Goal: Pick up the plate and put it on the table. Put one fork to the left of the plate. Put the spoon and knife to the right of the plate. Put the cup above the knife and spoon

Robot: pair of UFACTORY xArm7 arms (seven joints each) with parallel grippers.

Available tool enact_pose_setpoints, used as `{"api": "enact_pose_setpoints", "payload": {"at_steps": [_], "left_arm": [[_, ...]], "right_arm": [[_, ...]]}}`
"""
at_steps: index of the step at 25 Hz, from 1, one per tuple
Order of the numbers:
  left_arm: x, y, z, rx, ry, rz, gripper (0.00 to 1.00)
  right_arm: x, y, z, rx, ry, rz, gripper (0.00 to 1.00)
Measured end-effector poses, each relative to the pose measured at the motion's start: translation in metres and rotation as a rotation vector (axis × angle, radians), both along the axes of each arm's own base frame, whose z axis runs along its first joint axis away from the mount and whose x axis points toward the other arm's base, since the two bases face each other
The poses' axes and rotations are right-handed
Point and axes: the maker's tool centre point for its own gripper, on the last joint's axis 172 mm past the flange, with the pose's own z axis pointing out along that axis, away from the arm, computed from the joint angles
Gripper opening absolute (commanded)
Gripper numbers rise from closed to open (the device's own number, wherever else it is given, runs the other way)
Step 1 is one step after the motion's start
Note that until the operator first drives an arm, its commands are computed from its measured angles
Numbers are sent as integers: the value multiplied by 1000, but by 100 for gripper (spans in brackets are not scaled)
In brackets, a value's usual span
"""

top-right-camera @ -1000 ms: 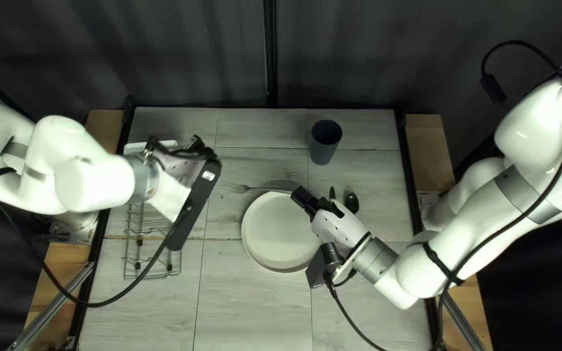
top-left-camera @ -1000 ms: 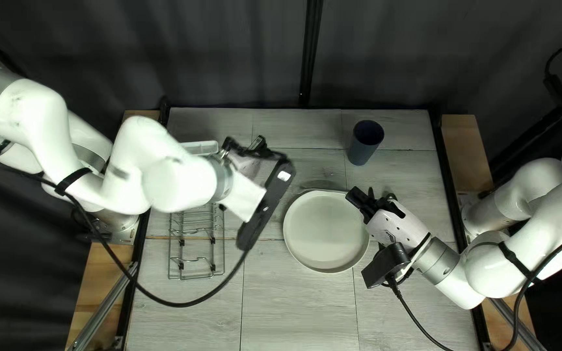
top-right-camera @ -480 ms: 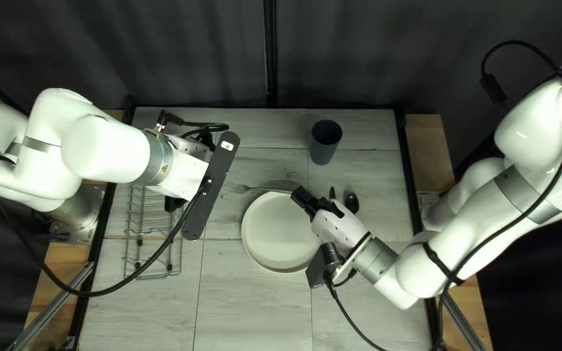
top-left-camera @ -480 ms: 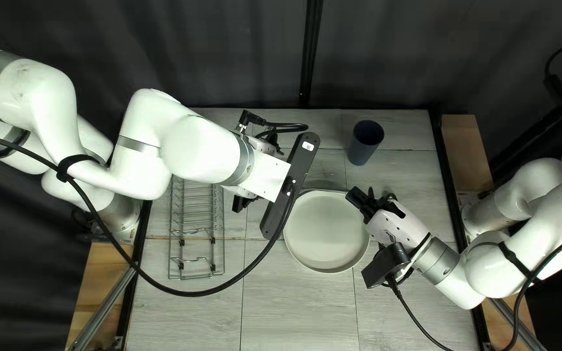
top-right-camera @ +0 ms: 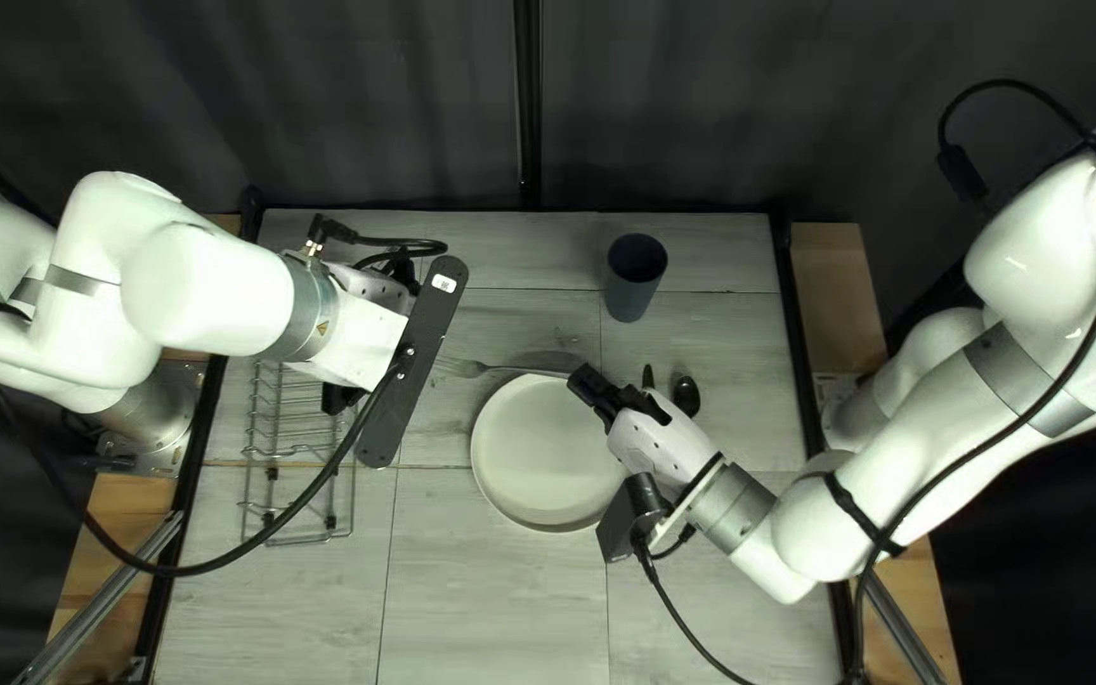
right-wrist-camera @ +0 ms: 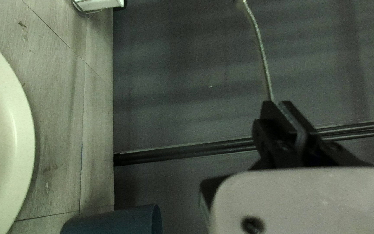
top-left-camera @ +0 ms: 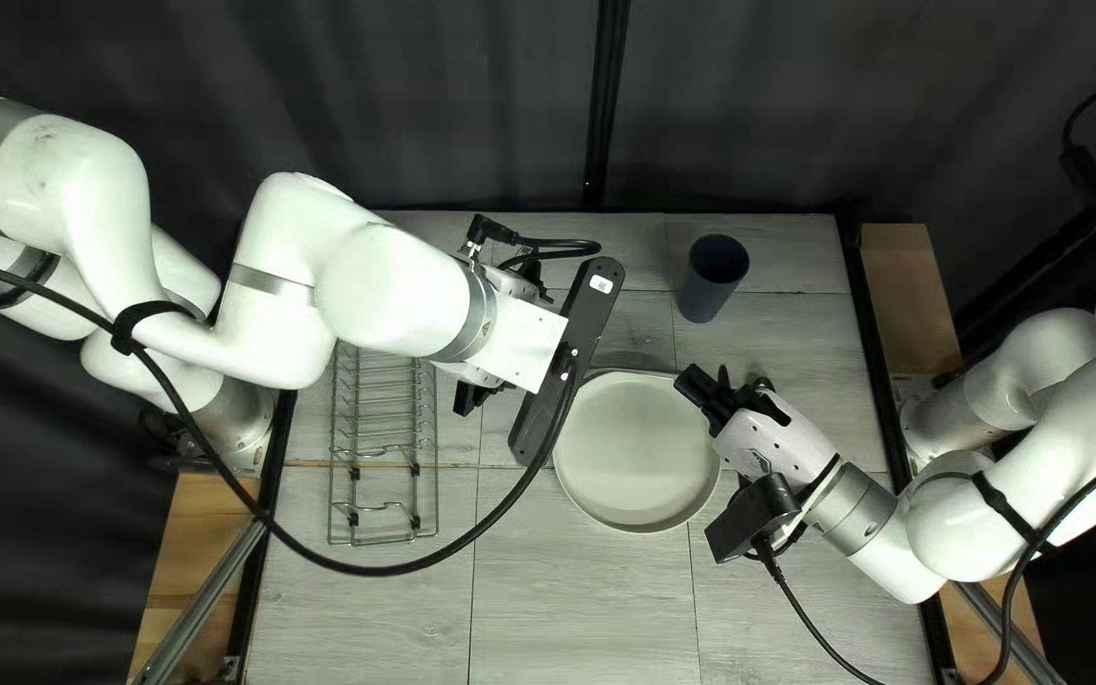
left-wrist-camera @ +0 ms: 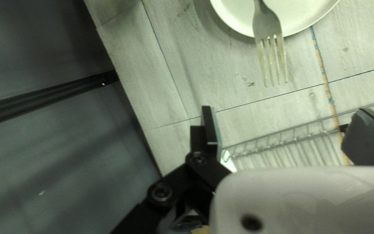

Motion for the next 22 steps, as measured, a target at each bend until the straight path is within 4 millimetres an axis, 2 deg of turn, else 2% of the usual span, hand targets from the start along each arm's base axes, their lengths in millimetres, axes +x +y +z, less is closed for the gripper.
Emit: {"api": "enact_pose_setpoints", "payload": {"at_steps": [7, 12, 18, 22], "left_arm": [[7, -10, -5, -180, 39, 78, 100], [14, -8, -12, -265, 68, 97, 100], [25, 2, -22, -282, 105, 181, 100], [32, 2, -30, -262, 170, 263, 100]], "right_arm": [[0, 0, 0, 0, 0, 0, 0], [0, 0, 0, 0, 0, 0, 0], [0, 0, 0, 0, 0, 0, 0], [0, 0, 0, 0, 0, 0, 0]]}}
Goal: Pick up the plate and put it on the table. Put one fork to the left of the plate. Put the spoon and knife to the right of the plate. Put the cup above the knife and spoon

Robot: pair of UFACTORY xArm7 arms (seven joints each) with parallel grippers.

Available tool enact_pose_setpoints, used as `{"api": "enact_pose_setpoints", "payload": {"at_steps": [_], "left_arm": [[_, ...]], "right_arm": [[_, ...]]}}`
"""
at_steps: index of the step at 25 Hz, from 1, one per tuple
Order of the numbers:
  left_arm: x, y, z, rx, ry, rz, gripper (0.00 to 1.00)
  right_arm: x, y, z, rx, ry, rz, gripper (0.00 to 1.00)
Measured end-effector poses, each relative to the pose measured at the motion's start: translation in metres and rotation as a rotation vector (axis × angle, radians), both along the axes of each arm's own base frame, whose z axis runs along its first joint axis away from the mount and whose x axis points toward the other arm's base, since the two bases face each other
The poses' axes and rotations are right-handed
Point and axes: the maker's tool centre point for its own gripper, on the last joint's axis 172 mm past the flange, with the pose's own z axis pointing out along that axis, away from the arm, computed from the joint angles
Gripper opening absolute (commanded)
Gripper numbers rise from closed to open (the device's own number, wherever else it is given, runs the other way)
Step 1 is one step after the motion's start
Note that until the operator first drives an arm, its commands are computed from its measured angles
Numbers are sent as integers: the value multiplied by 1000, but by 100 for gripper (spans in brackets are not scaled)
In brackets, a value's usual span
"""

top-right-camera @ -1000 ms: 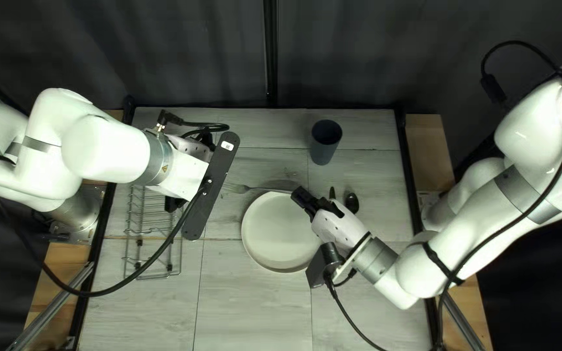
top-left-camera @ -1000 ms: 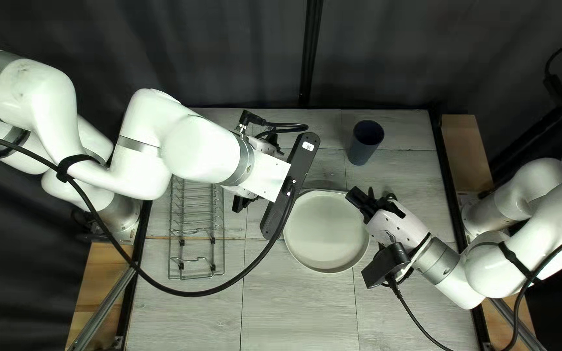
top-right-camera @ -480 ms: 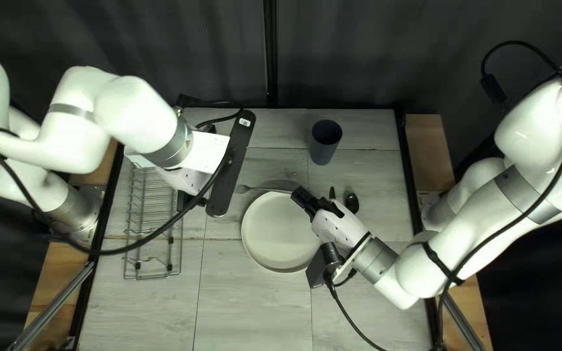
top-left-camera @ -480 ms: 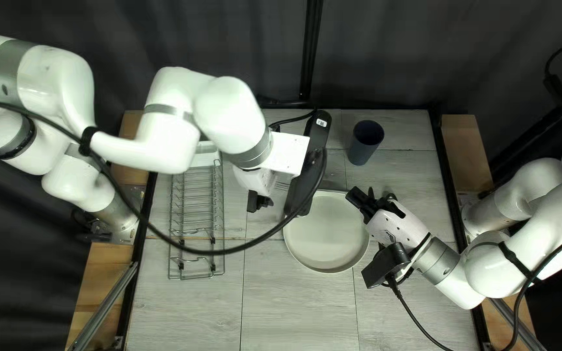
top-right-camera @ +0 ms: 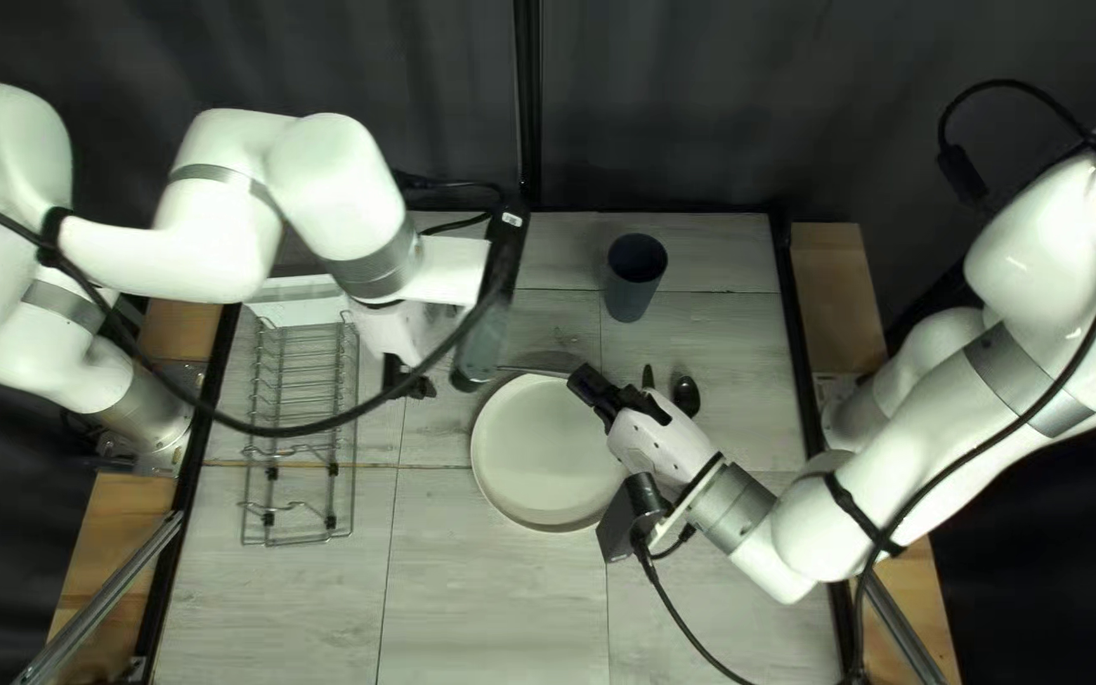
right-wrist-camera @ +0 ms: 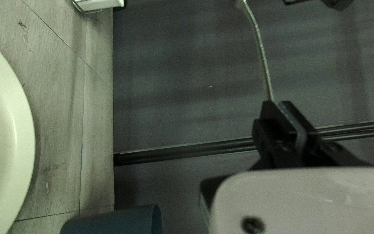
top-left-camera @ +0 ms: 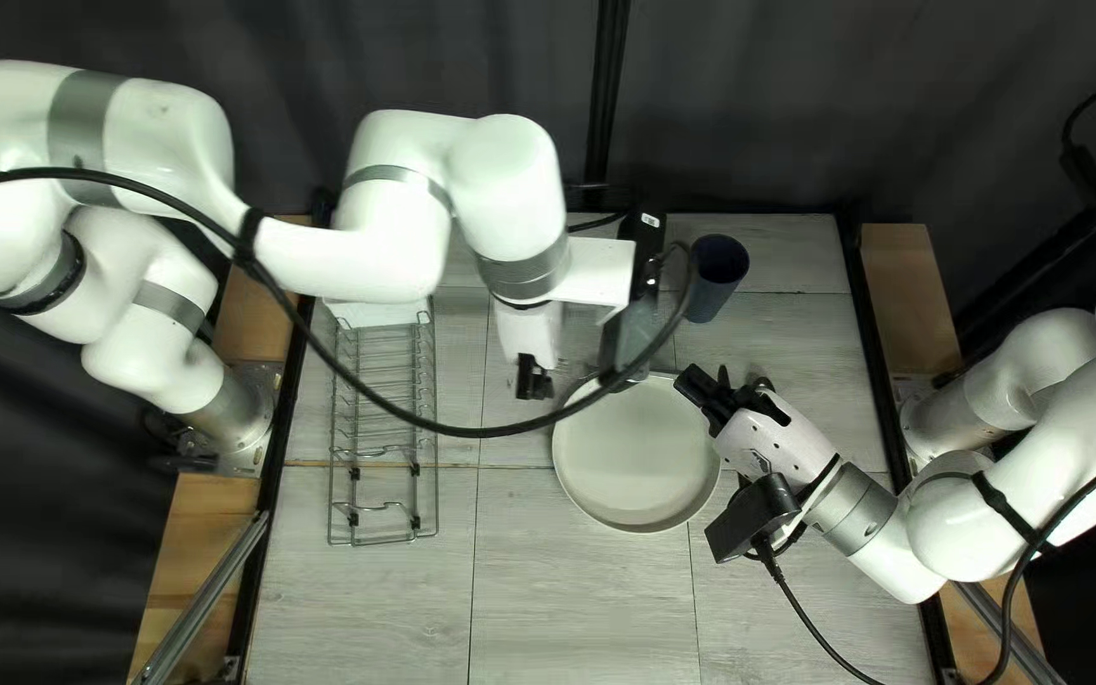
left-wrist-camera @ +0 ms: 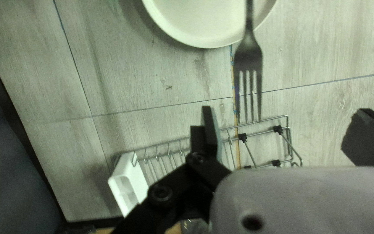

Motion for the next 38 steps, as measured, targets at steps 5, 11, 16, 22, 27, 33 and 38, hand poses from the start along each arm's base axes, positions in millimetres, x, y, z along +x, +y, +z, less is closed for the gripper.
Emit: {"api": "enact_pose_setpoints", "payload": {"at_steps": [5, 11, 16, 22, 27, 33, 38], "left_arm": [[0, -3, -8, 14, 88, 49, 100], [-2, -1, -19, 2, 128, 62, 100], [-2, 5, -30, -17, 138, 35, 100], [-3, 12, -39, -38, 134, 20, 100], [-1, 10, -48, -53, 129, 11, 95], [-1, 9, -50, -58, 125, 2, 0], [0, 9, -50, -58, 125, 2, 0]], "right_arm": [[0, 0, 0, 0, 0, 0, 0], [0, 0, 0, 0, 0, 0, 0], [0, 0, 0, 0, 0, 0, 0], [0, 0, 0, 0, 0, 0, 0], [0, 0, 0, 0, 0, 0, 0], [0, 0, 0, 0, 0, 0, 0], [0, 0, 0, 0, 0, 0, 0]]}}
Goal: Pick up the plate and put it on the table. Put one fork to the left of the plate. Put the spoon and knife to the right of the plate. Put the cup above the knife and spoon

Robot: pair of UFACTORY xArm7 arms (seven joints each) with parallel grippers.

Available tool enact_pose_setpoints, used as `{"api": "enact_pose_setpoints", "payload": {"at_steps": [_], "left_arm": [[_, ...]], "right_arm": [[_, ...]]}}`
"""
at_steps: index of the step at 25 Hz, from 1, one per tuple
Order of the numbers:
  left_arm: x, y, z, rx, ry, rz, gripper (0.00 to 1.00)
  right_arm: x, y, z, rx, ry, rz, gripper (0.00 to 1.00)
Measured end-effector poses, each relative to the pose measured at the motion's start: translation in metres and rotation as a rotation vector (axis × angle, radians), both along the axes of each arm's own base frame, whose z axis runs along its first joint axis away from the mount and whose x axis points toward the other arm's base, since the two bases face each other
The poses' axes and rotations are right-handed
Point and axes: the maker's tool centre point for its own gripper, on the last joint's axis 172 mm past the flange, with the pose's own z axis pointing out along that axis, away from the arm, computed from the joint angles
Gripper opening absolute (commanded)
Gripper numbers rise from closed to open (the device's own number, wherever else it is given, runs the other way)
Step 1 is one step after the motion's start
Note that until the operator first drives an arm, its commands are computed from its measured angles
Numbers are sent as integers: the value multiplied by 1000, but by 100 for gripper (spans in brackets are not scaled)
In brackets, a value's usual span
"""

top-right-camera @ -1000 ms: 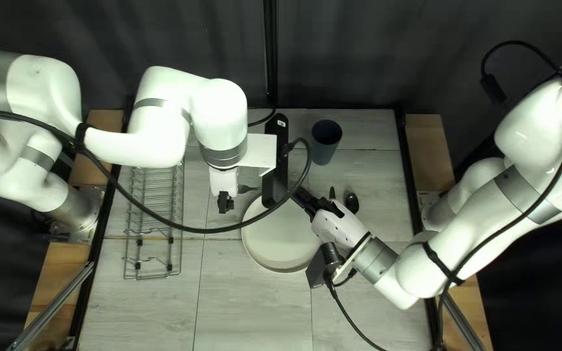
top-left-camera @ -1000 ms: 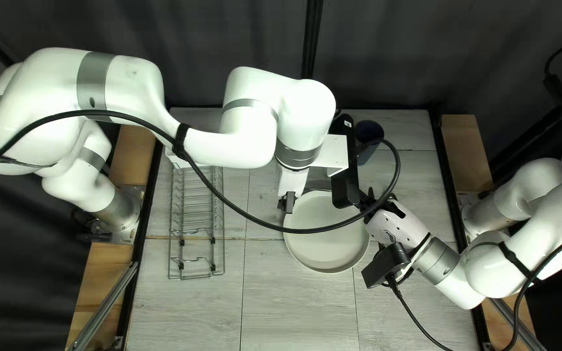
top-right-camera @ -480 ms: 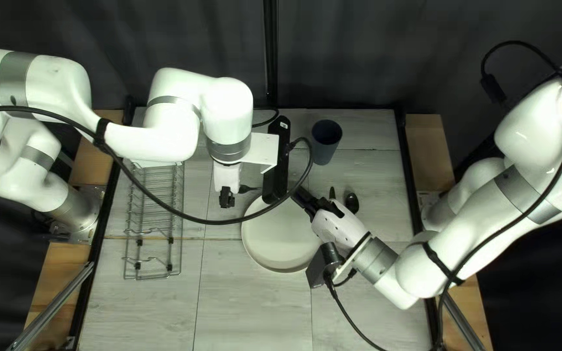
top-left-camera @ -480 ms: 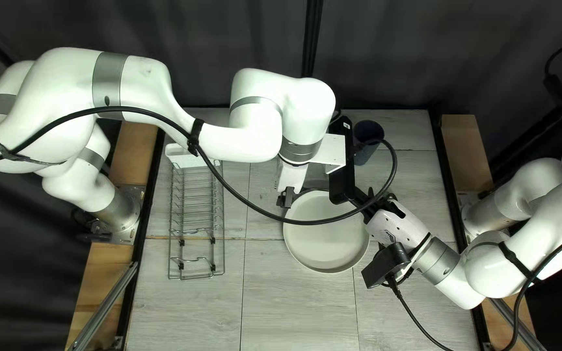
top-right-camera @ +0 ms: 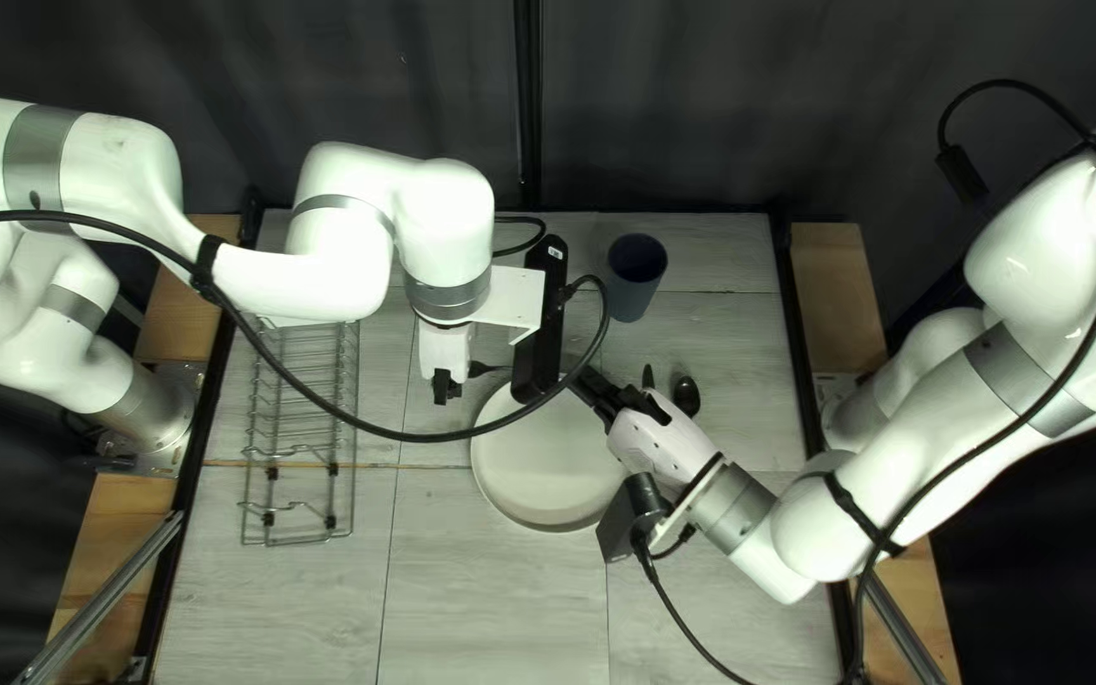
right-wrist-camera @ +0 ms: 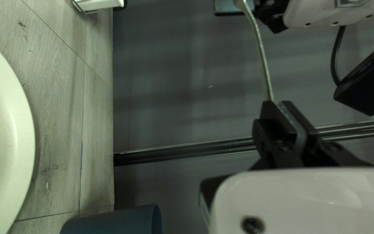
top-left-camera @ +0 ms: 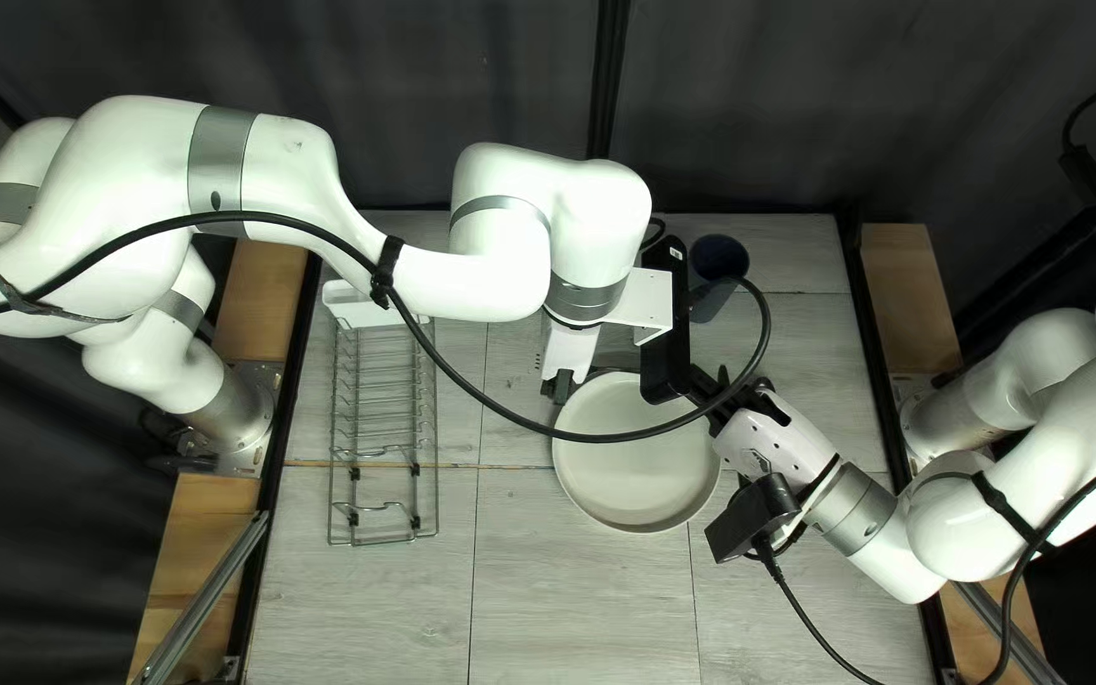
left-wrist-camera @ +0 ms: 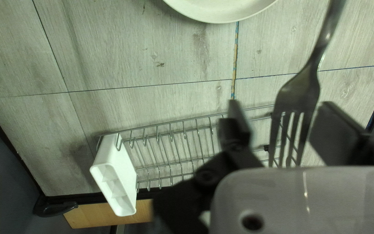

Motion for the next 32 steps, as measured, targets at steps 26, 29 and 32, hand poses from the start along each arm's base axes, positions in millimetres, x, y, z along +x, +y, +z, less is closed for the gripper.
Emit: {"api": "enact_pose_setpoints", "payload": {"at_steps": [26, 29, 32], "left_arm": [[-86, 10, 13, 99, 18, -90, 0], [-88, 10, 13, 102, 18, -96, 0], [-88, 9, 13, 102, 18, -97, 0]], "right_arm": [[0, 0, 0, 0, 0, 0, 100], [0, 0, 0, 0, 0, 0, 100], [0, 0, 0, 0, 0, 0, 100]]}}
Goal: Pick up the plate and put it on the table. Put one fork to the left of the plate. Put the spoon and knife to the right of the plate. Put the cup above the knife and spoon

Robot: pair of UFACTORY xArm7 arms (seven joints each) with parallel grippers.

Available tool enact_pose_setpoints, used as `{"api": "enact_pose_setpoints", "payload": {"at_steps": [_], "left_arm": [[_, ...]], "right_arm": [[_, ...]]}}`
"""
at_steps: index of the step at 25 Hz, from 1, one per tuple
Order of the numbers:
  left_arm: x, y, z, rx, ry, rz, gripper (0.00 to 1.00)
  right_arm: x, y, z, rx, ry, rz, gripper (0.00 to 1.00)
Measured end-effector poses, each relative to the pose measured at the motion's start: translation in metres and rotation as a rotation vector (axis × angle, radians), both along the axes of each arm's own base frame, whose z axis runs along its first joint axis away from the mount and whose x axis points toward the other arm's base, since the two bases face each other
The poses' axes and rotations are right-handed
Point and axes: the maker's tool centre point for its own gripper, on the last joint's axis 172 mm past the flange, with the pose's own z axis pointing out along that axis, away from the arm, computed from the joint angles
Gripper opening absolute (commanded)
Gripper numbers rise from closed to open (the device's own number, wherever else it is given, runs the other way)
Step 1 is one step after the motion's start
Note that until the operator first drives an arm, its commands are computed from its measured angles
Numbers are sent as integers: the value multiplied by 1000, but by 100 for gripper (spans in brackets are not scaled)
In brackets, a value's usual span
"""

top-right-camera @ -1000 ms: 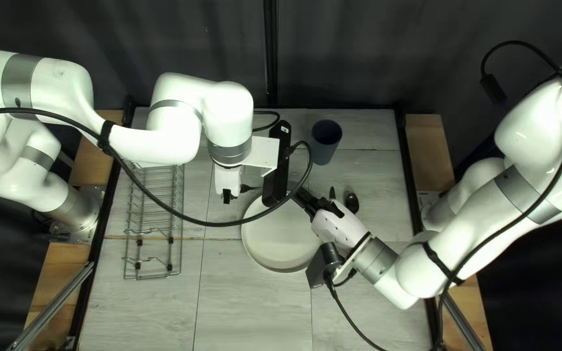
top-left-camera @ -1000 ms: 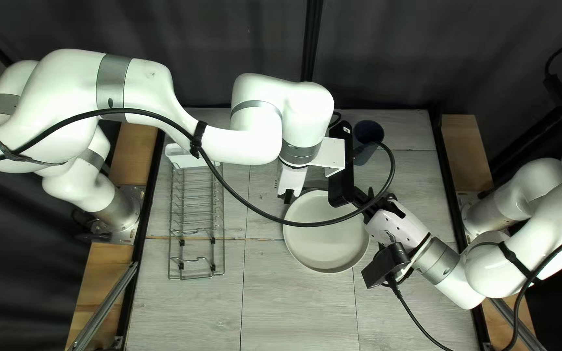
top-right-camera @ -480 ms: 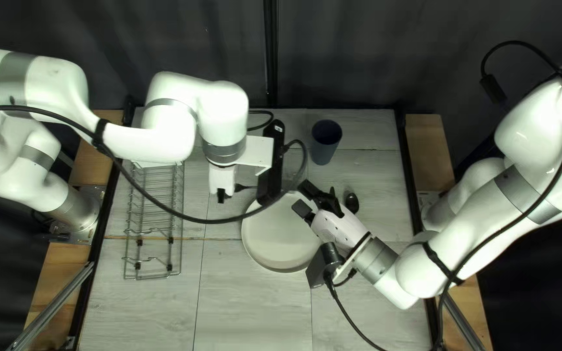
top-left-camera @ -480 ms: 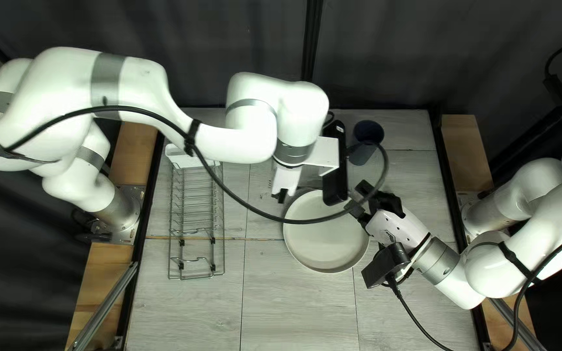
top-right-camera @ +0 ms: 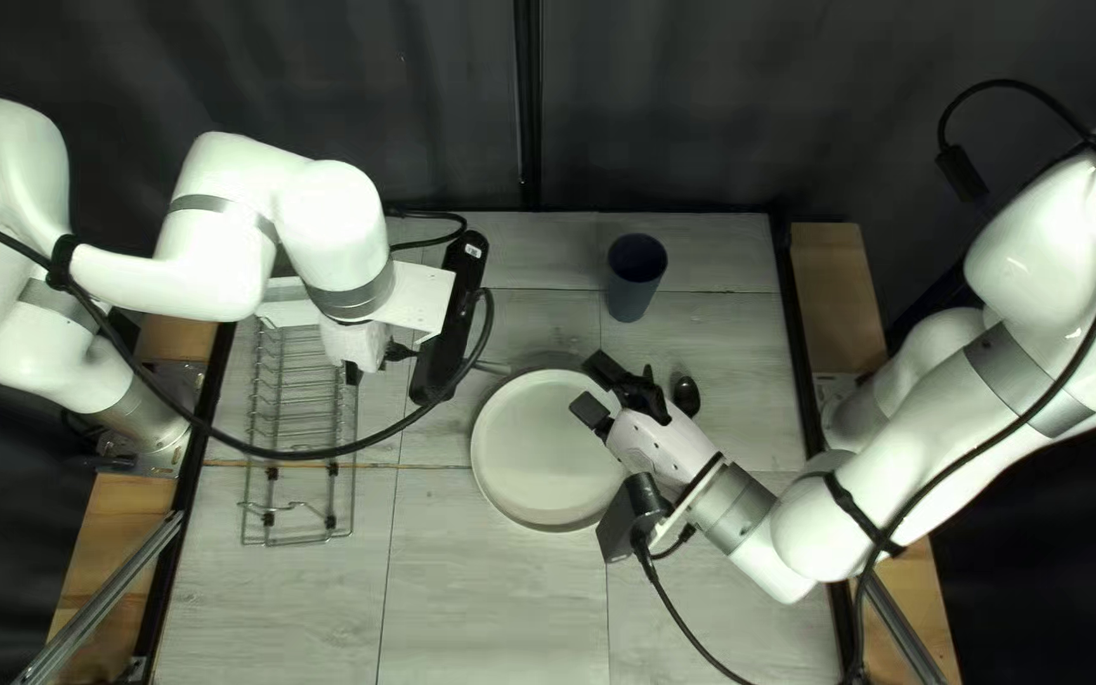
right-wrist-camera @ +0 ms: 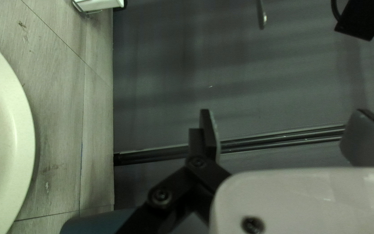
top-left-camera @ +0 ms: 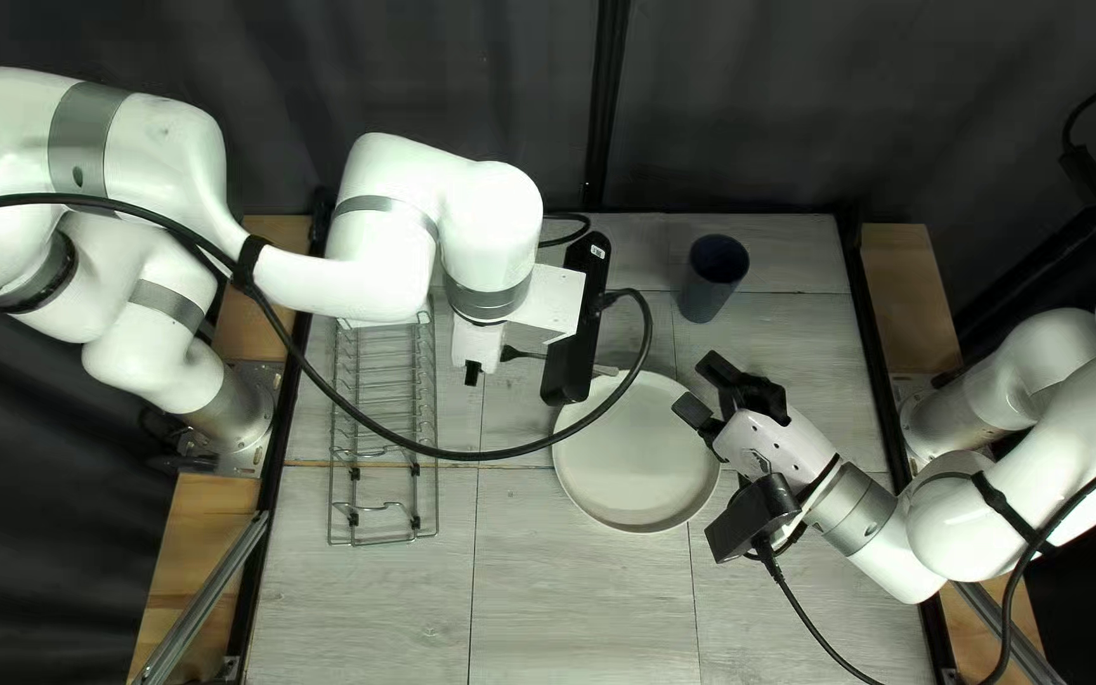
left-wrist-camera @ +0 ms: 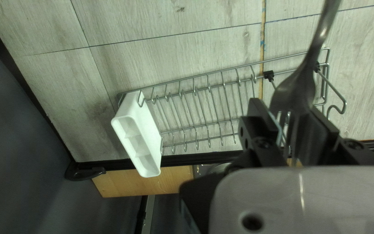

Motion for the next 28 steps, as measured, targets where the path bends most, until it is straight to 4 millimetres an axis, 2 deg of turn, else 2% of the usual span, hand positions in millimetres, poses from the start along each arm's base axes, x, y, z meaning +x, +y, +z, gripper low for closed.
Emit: {"api": "enact_pose_setpoints", "payload": {"at_steps": [5, 9, 12, 16, 19, 28], "left_arm": [[-3, 0, 0, -14, -5, 4, 0], [-25, 6, 10, -35, -9, -56, 0], [-44, 11, 17, -29, 0, -179, 0], [-56, 10, 24, 3, 14, -404, 0], [-59, 8, 26, 14, 17, -458, 0], [-59, 7, 27, 15, 17, -463, 0]], "right_arm": [[0, 0, 0, 0, 0, 0, 100], [0, 0, 0, 0, 0, 0, 100], [0, 0, 0, 0, 0, 0, 100], [0, 0, 0, 0, 0, 0, 100], [0, 0, 0, 0, 0, 0, 100], [0, 0, 0, 0, 0, 0, 100]]}}
